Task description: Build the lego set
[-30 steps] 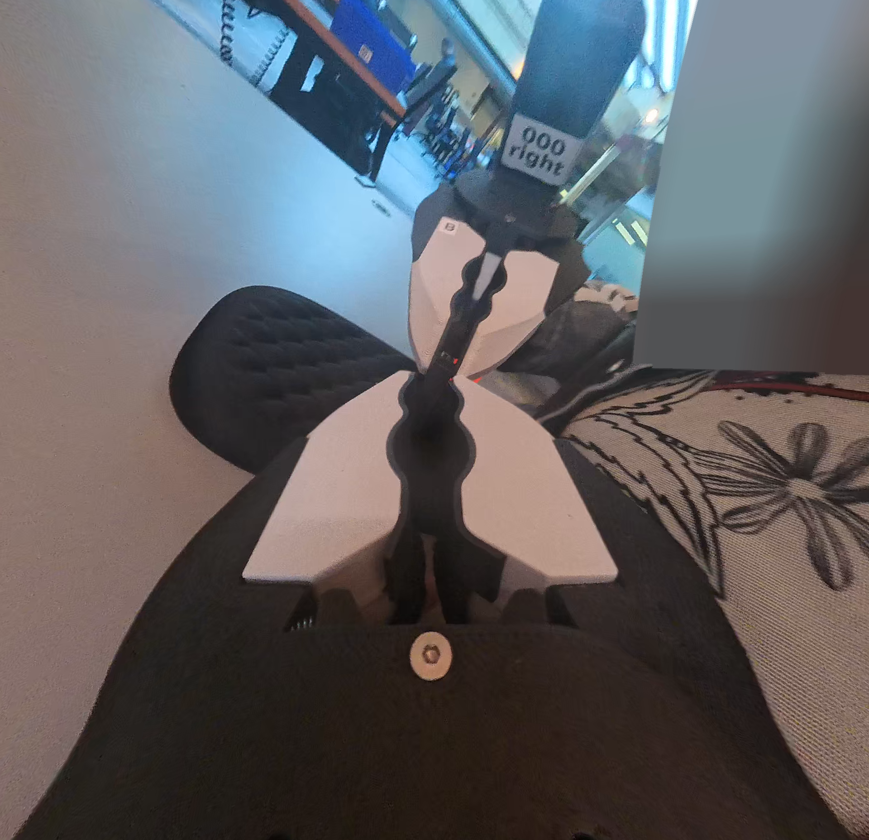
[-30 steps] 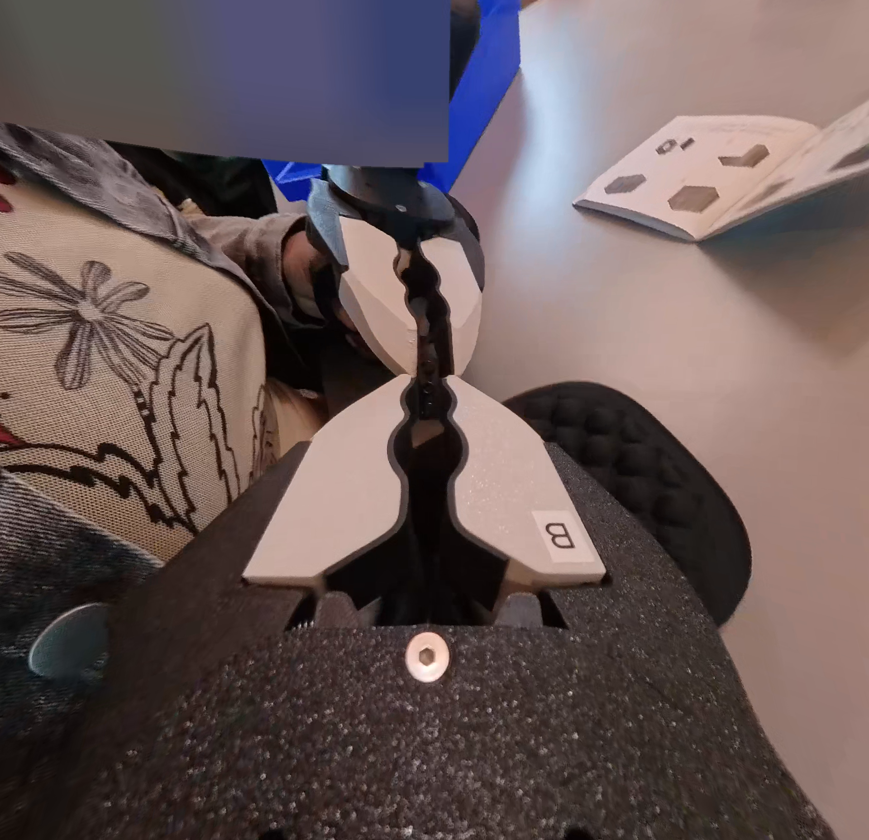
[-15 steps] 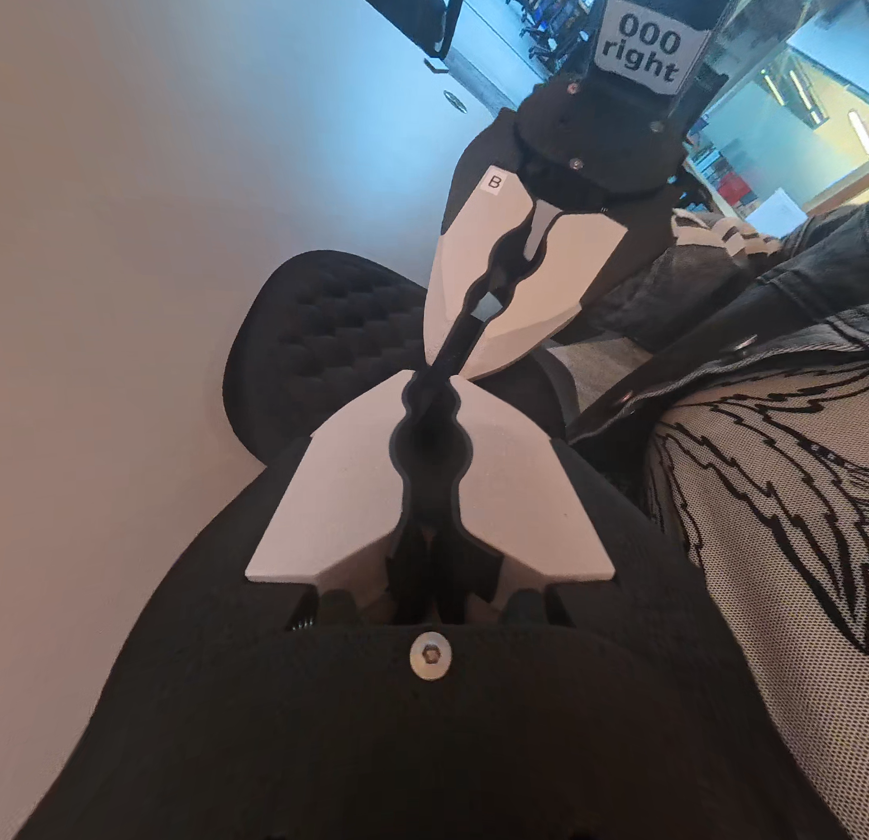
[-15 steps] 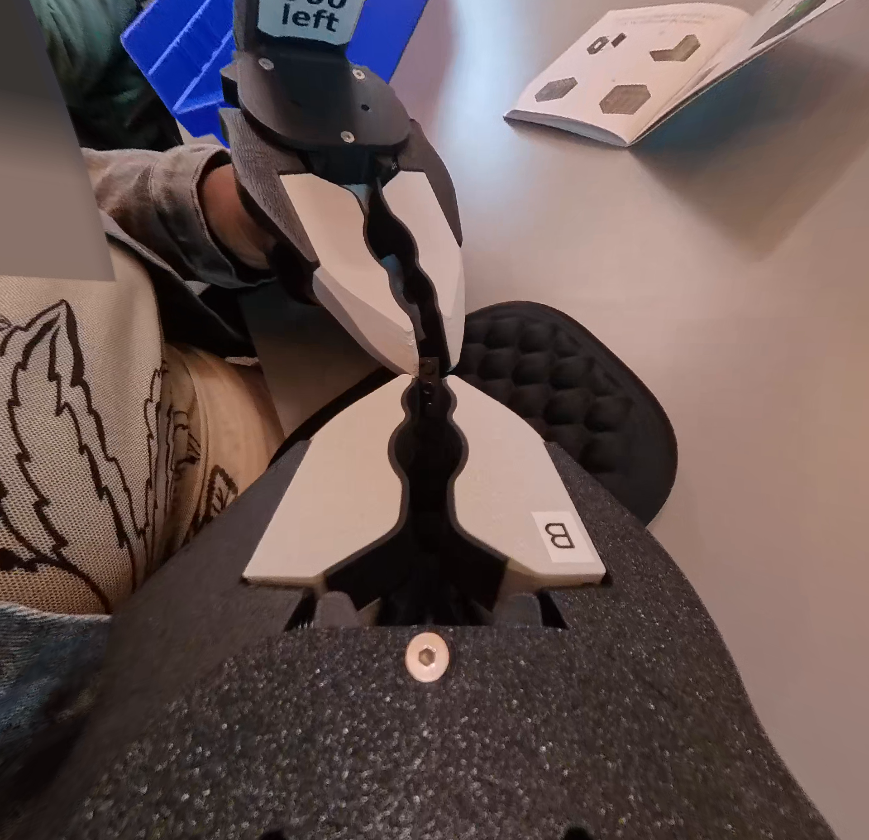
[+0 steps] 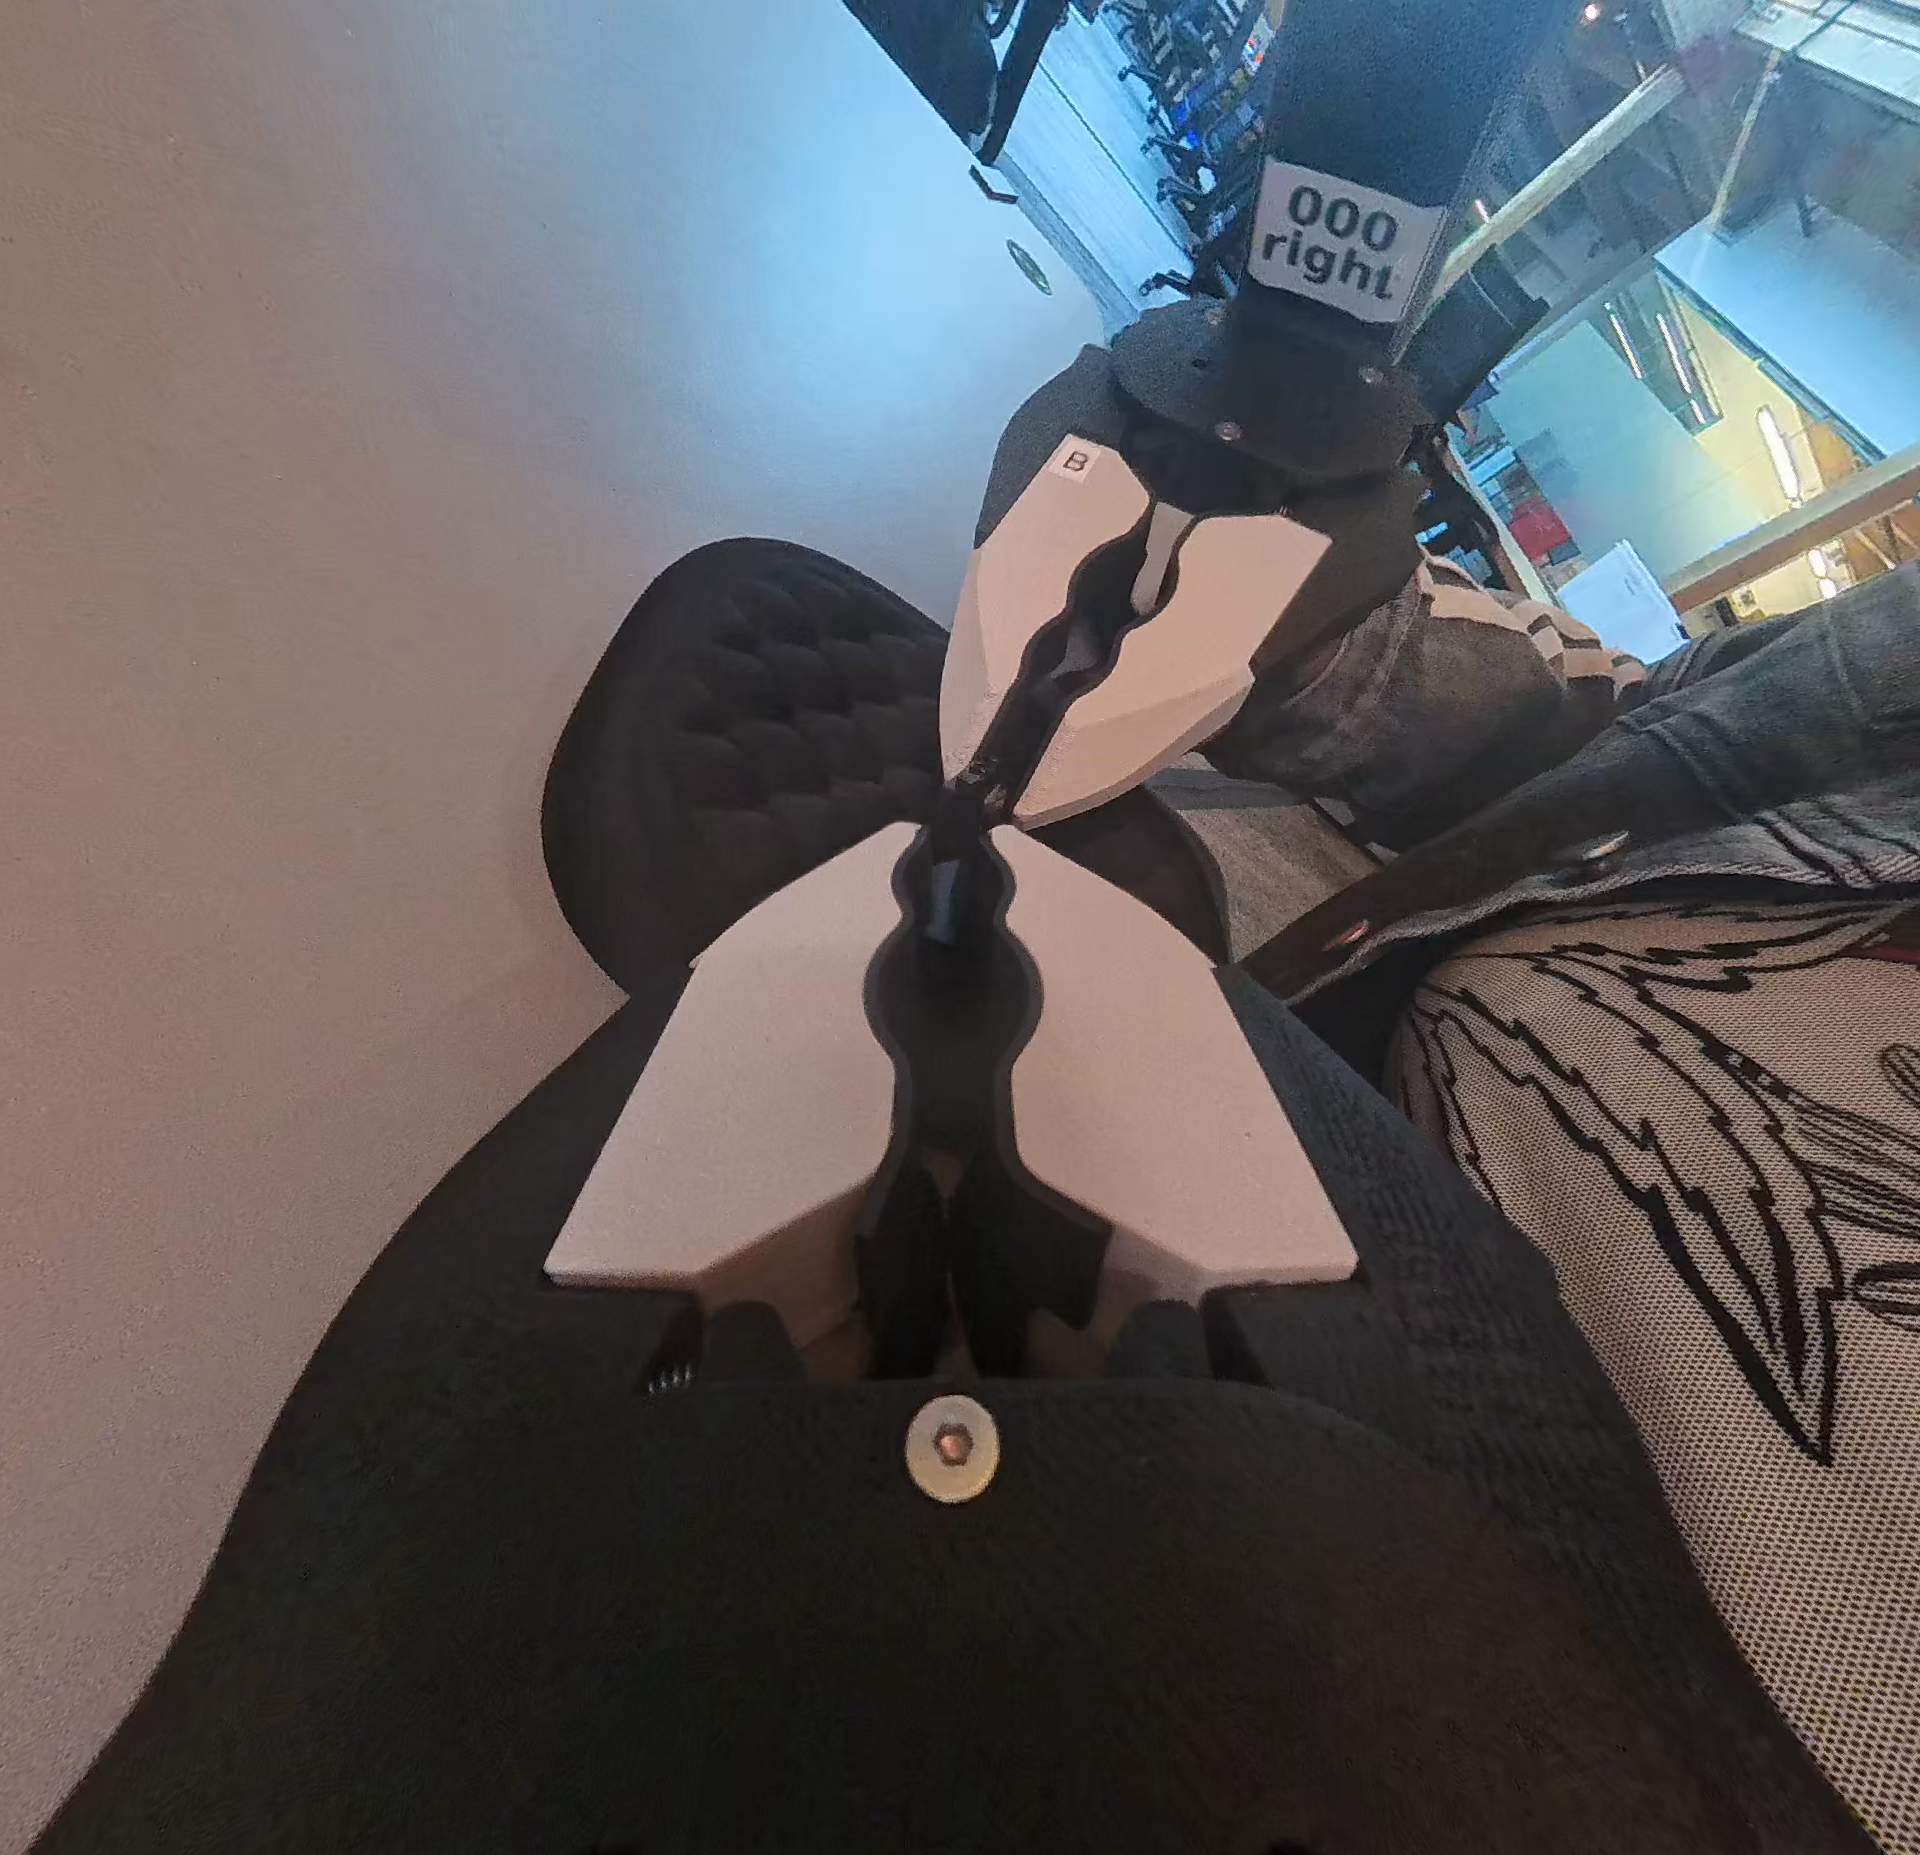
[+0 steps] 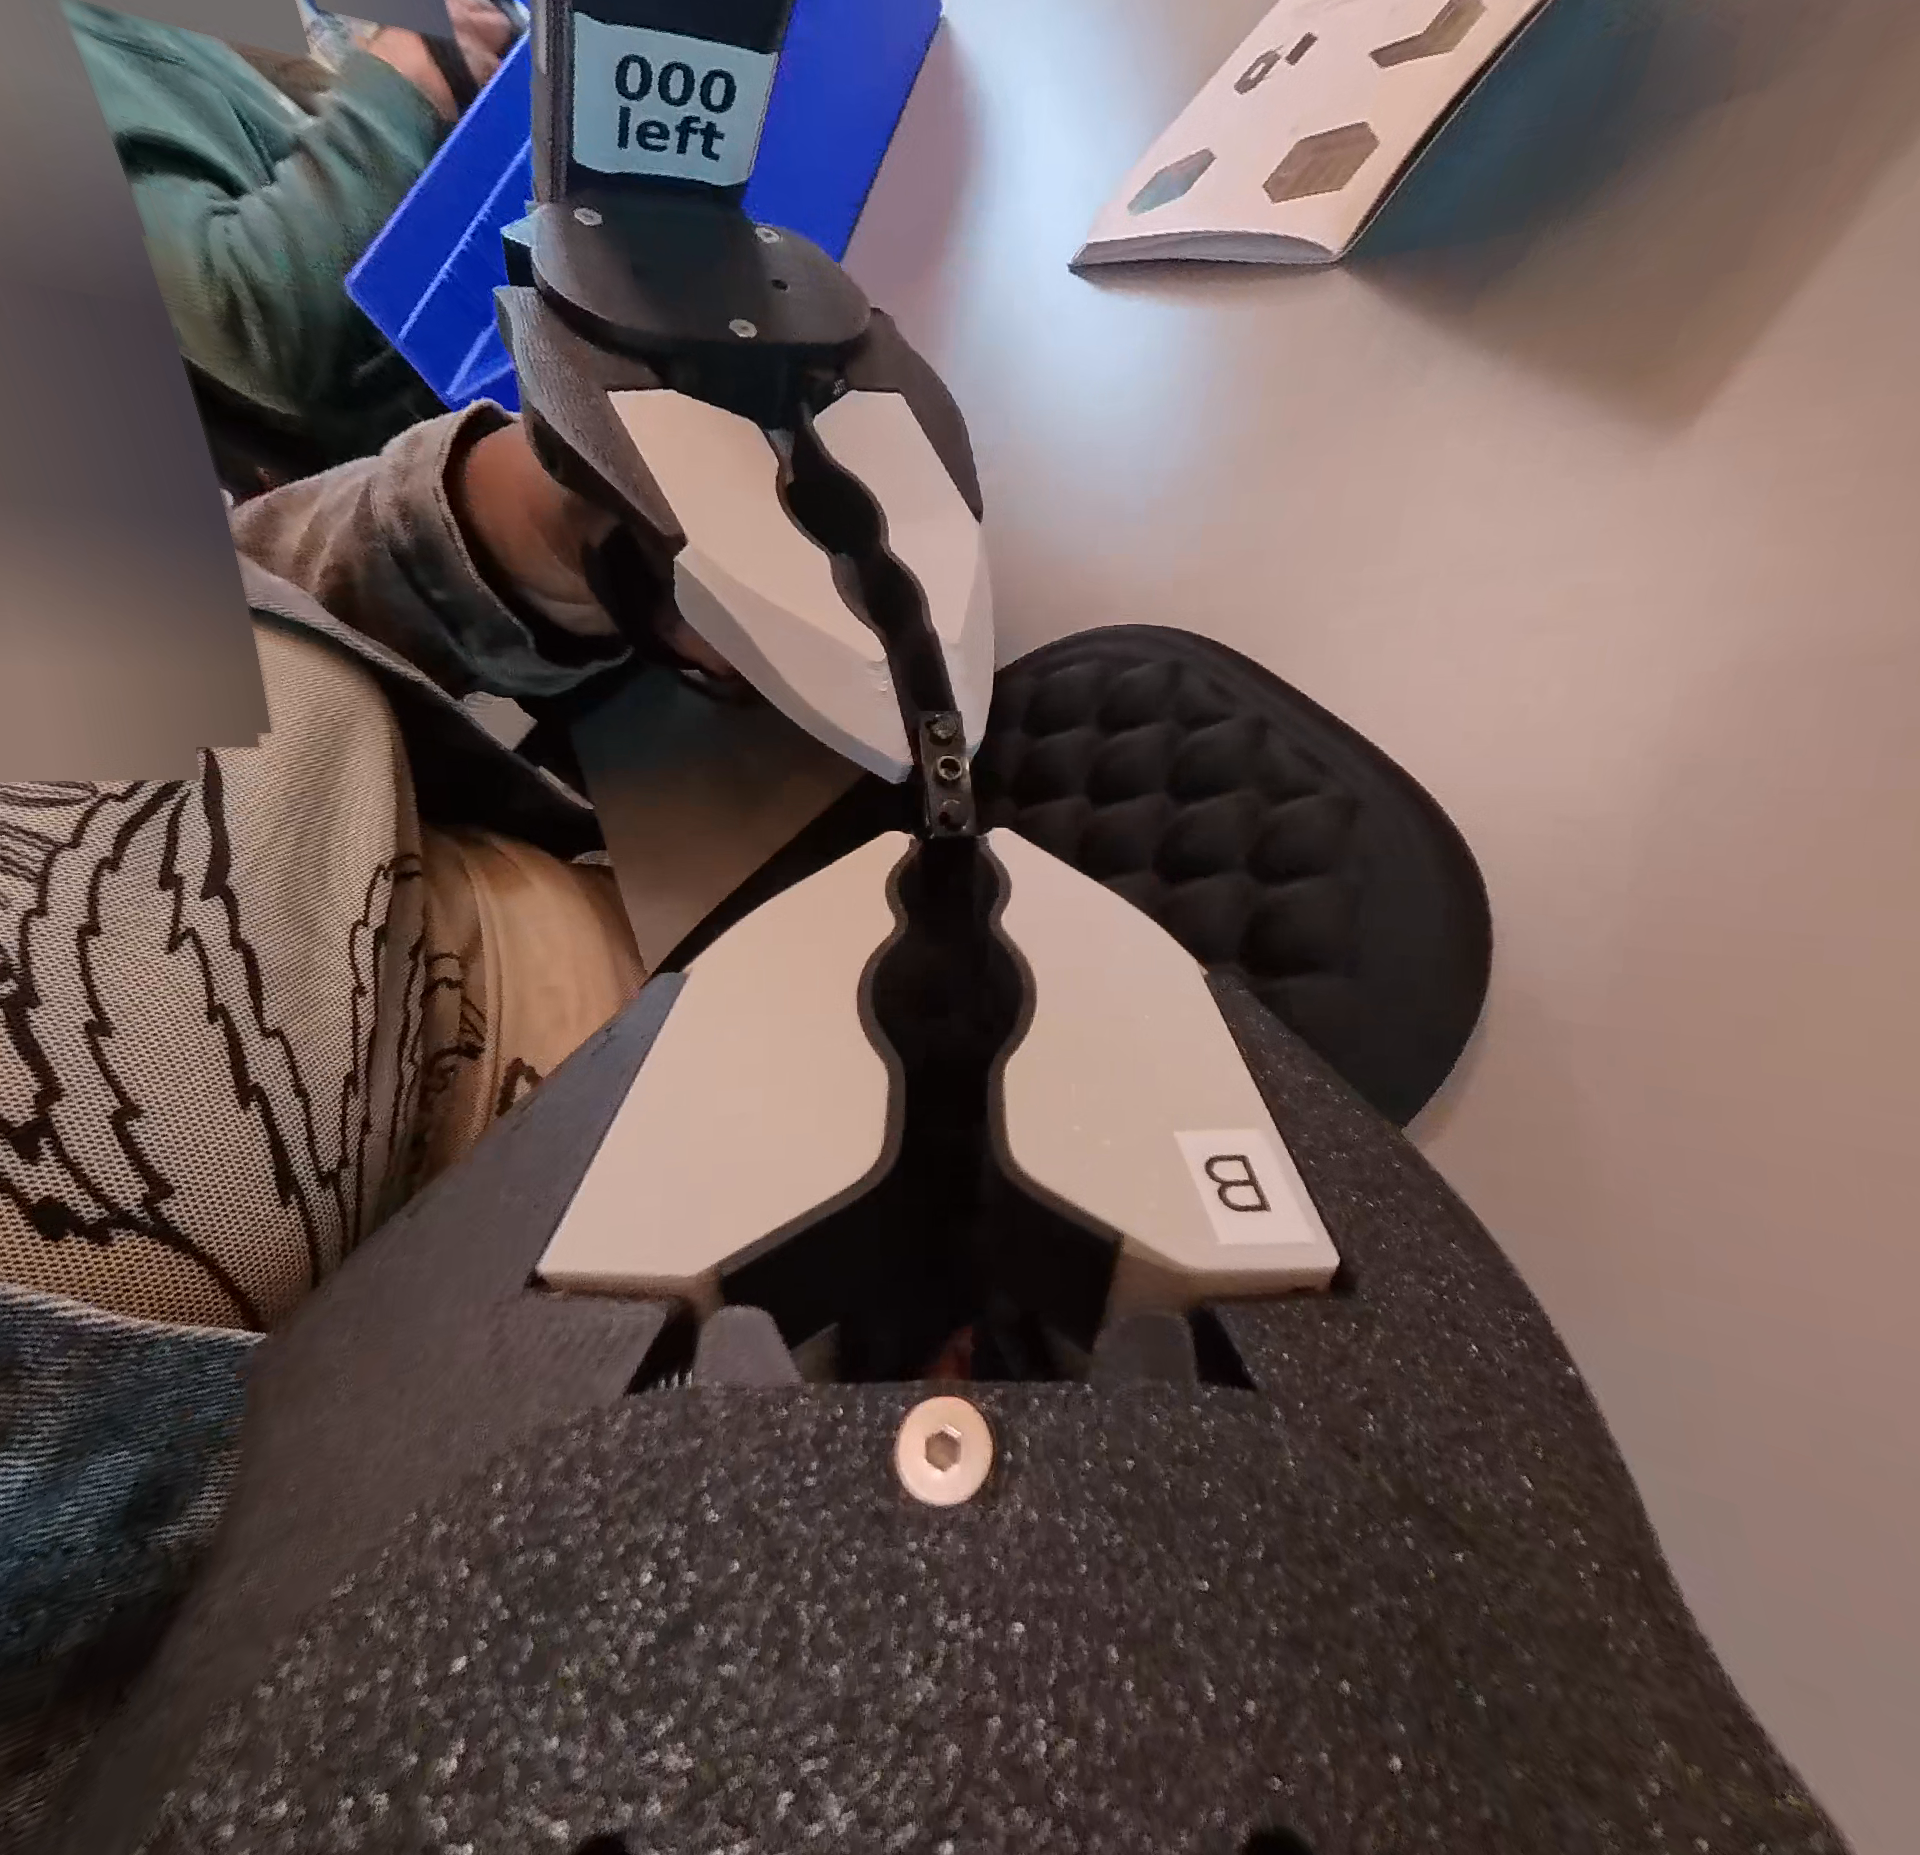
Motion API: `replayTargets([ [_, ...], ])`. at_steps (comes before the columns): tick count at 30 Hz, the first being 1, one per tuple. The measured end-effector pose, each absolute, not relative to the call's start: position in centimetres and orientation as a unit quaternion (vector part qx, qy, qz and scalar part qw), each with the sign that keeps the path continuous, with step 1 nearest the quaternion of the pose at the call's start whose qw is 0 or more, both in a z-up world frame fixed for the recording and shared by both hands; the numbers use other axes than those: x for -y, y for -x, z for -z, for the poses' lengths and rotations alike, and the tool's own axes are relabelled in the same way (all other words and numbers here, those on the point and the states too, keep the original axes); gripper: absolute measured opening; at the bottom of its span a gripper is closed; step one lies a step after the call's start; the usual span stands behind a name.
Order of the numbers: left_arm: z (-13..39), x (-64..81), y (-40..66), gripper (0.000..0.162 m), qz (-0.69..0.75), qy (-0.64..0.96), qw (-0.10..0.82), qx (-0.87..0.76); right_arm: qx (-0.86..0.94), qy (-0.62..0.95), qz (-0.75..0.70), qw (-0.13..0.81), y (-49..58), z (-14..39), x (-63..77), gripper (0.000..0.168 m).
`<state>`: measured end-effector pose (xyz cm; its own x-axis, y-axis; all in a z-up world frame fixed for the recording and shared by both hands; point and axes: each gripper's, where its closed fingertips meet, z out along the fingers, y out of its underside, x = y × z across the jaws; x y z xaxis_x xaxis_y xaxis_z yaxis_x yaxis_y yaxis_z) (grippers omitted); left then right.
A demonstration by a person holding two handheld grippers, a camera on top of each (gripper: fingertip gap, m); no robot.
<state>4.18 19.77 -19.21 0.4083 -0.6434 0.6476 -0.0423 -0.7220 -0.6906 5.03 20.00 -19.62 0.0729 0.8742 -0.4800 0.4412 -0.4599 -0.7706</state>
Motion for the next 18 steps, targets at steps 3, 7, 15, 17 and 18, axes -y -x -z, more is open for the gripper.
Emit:
replayTargets([
  [3,19.35,-19.74,-4.19,0.009,0.497,0.786,0.297,-0.219,0.464,0.698,-0.503,0.211,-4.98,19.62,-20.04,0.008],
  [7,19.42,-19.70,-4.15,0.009,0.493,0.787,0.297,-0.220,0.448,0.692,-0.533,0.191,-4.85,19.31,-19.93,0.011],
  [15,19.87,-19.73,-4.04,0.009,0.475,0.798,0.296,-0.224,0.440,0.700,-0.529,0.190,-4.53,19.56,-20.27,0.007],
  [17,19.99,-19.76,-3.97,0.009,0.471,0.801,0.295,-0.223,0.448,0.703,-0.513,0.204,-4.43,19.66,-20.37,0.007],
  [18,20.05,-19.76,-3.95,0.009,0.468,0.802,0.295,-0.224,0.450,0.706,-0.505,0.209,-4.40,19.72,-20.40,0.007],
])
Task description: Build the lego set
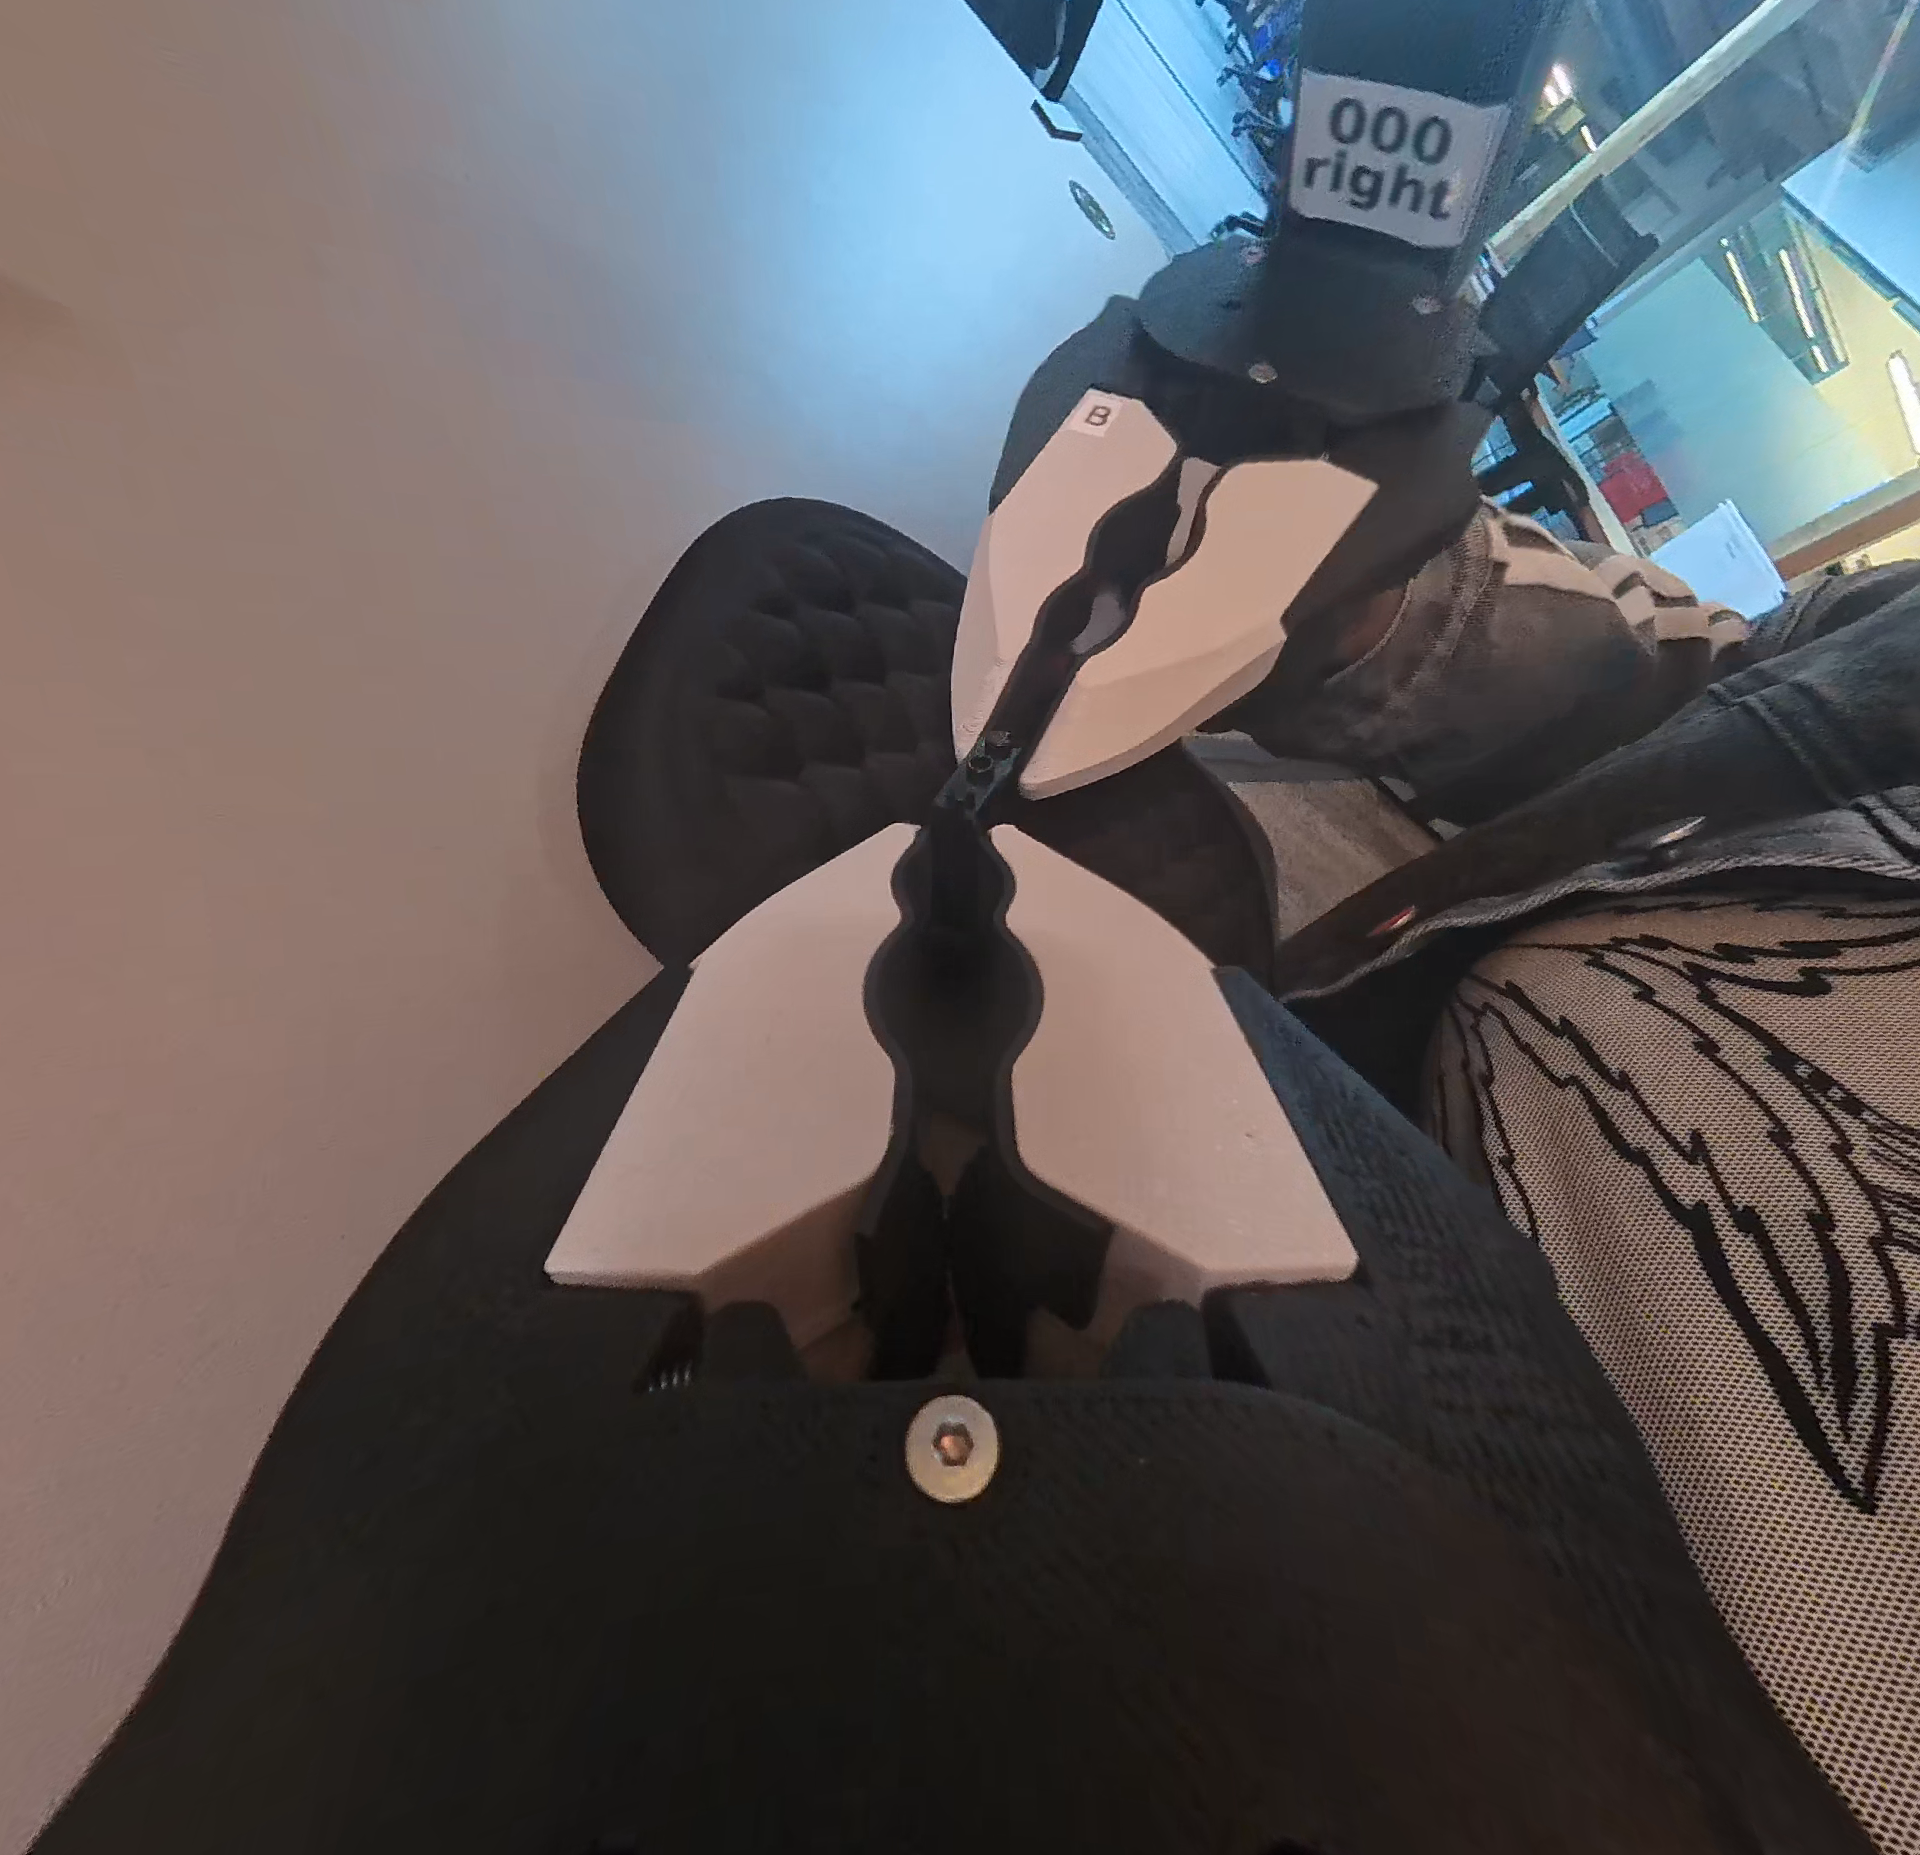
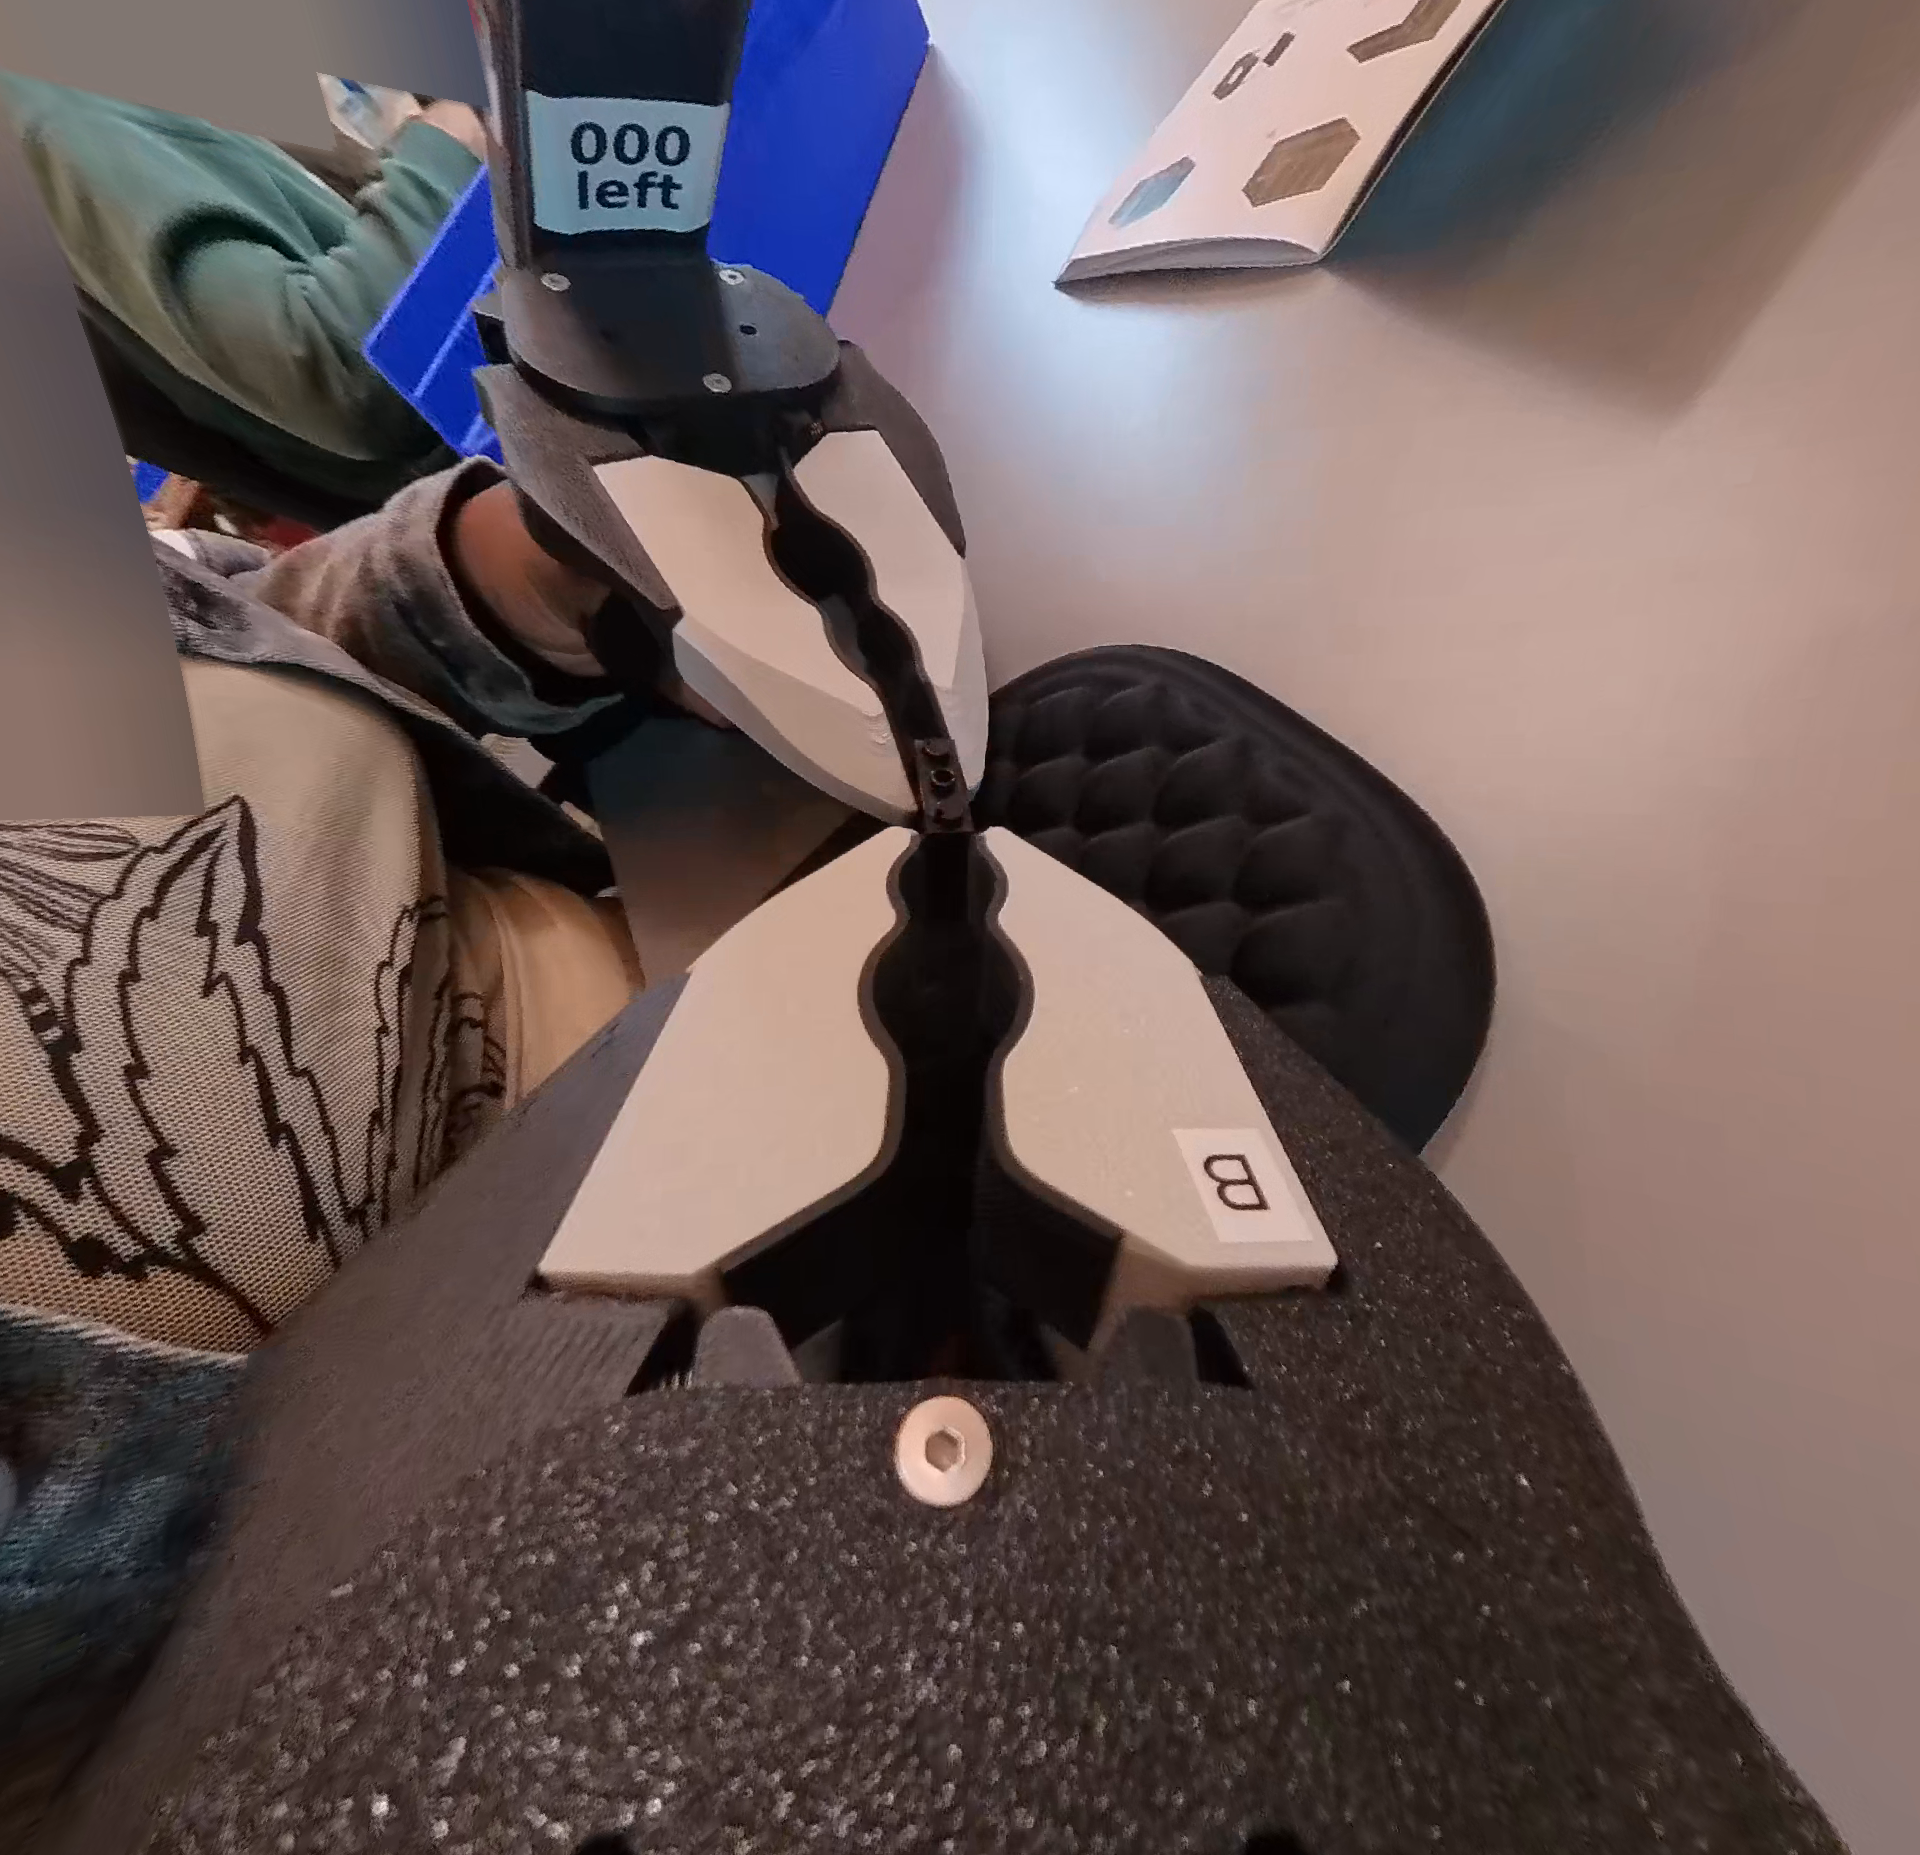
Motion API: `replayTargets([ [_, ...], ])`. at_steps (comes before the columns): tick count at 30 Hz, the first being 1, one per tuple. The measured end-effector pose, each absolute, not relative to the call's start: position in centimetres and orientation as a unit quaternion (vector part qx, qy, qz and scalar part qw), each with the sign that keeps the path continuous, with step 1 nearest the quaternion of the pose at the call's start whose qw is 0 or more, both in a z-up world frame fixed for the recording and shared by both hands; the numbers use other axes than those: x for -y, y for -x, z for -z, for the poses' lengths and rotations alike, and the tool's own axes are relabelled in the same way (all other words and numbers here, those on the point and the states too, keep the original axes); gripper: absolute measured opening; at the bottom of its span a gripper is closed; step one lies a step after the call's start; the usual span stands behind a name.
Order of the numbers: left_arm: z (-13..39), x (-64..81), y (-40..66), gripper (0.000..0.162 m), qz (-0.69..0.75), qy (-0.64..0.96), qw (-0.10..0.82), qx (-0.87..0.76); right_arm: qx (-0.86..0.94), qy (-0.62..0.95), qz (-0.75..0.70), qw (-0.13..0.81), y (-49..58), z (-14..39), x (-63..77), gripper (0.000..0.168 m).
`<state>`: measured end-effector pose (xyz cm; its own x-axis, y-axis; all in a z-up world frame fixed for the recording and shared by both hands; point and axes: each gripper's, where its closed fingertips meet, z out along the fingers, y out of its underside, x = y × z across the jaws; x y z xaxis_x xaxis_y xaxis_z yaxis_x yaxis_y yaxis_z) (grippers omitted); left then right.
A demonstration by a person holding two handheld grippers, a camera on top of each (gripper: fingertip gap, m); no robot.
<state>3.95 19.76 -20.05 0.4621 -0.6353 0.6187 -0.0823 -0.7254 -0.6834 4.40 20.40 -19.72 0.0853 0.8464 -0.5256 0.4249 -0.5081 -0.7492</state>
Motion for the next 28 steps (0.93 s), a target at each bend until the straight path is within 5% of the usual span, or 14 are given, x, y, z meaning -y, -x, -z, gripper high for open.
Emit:
replayTargets([
  [11,19.8,-19.8,-4.0,0.009,0.499,0.794,0.280,-0.206,0.414,0.711,-0.530,0.207,-4.4,19.4,-20.3,0.007],
  [16,18.6,-20.4,-3.4,0.009,0.545,0.769,0.290,-0.168,0.415,0.672,-0.586,0.182,-4.4,17.7,-20.5,0.029],
  [21,16.5,-20.6,-2.9,0.009,0.572,0.736,0.323,-0.163,0.445,0.654,-0.575,0.210,-2.4,16.5,-21.0,0.026],
  [23,15.9,-20.8,-2.4,0.009,0.555,0.735,0.348,-0.175,0.448,0.643,-0.584,0.212,-1.7,15.9,-21.0,0.008],
  [25,14.1,-20.8,-1.7,0.010,0.556,0.713,0.383,-0.190,0.414,0.629,-0.626,0.201,-1.1,14.3,-21.0,0.008],
  [28,11.5,-20.5,-0.2,0.048,0.502,0.683,0.469,-0.247,0.313,0.609,-0.711,0.162,-0.3,11.5,-21.7,0.007],
])
